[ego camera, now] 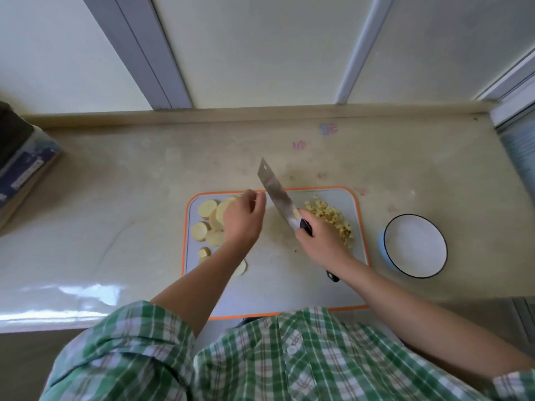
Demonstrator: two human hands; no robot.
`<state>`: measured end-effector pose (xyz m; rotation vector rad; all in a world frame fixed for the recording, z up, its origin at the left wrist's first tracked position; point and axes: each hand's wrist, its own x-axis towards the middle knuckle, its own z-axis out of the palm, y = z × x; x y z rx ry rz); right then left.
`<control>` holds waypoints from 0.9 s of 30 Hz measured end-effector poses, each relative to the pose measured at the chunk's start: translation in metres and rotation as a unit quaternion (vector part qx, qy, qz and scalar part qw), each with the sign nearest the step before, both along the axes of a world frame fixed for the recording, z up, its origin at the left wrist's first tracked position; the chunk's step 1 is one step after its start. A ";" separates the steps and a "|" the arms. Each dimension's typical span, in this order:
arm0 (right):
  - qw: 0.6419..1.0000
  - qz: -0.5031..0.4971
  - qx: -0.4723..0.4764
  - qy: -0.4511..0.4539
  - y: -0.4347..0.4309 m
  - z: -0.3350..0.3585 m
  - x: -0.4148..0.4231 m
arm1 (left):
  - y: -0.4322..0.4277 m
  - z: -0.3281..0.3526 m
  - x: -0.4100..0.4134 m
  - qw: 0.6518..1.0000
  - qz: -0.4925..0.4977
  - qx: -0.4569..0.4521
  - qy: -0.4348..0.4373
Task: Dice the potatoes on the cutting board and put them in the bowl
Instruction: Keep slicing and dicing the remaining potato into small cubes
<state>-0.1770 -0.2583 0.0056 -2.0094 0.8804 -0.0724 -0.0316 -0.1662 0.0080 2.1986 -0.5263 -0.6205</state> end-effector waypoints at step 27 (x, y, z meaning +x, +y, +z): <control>0.999 -0.039 0.025 0.000 -0.006 -0.005 0.004 | 0.019 -0.036 0.054 0.902 -0.219 0.206 -0.311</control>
